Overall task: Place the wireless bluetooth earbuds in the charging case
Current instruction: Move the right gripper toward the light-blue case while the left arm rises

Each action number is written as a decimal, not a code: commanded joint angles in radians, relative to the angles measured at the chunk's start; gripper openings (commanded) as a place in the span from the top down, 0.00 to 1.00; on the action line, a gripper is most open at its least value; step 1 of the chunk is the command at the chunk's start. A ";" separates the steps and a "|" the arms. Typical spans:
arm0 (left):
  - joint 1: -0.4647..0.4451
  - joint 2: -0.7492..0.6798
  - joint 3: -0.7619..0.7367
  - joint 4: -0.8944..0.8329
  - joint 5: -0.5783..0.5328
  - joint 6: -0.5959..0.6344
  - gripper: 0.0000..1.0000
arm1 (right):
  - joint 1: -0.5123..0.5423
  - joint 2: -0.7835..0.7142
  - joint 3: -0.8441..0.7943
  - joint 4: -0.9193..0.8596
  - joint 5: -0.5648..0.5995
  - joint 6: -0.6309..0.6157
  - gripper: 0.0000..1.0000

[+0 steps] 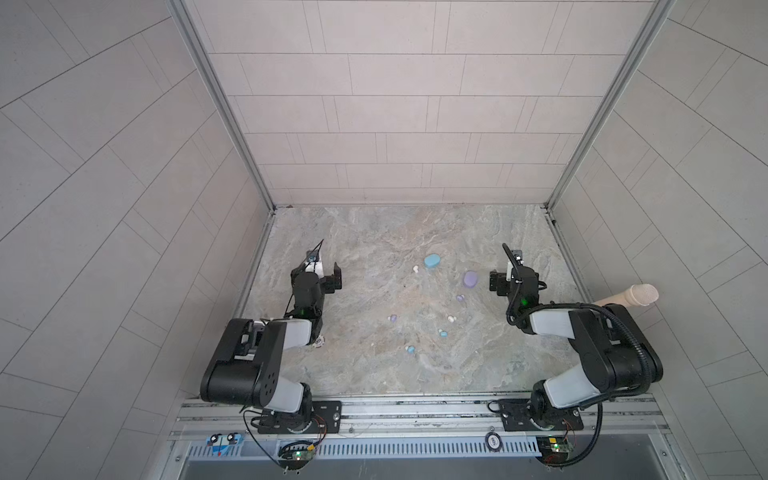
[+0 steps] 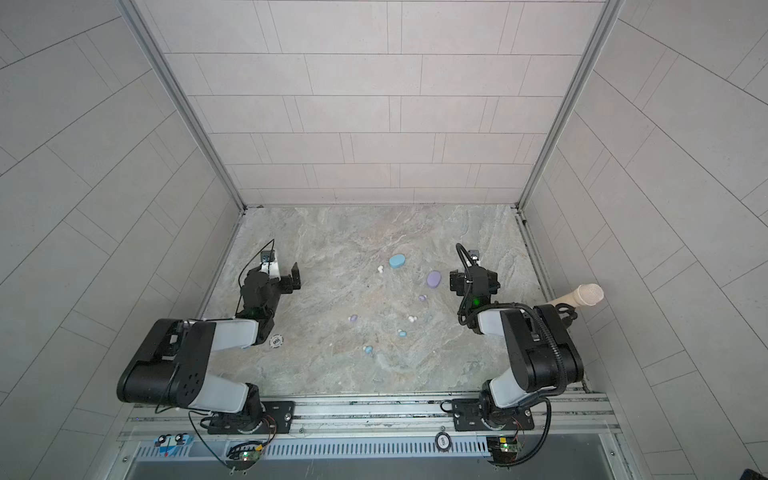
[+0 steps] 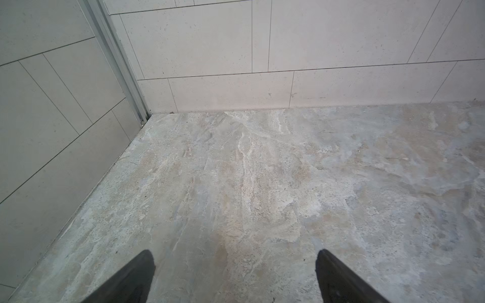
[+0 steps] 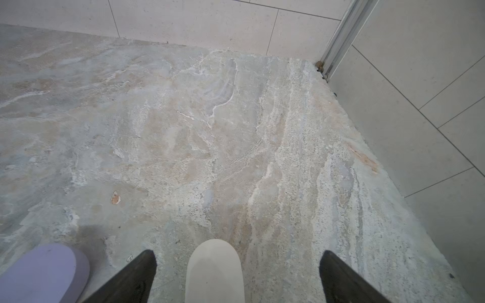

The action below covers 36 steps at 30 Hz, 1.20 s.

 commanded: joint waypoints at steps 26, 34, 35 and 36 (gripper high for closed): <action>0.007 0.001 0.003 0.024 0.007 -0.005 0.00 | -0.005 -0.005 0.021 -0.001 -0.014 -0.016 0.00; -0.004 -0.196 0.219 -0.538 0.020 -0.075 0.00 | 0.002 -0.141 0.330 -0.607 -0.091 0.064 0.00; -0.012 -0.216 0.239 -0.590 0.019 -0.094 0.00 | 0.007 -0.126 0.381 -0.684 -0.135 0.086 0.01; -0.023 -0.232 0.253 -0.633 0.021 -0.108 0.00 | 0.021 -0.109 0.429 -0.747 -0.155 0.111 0.00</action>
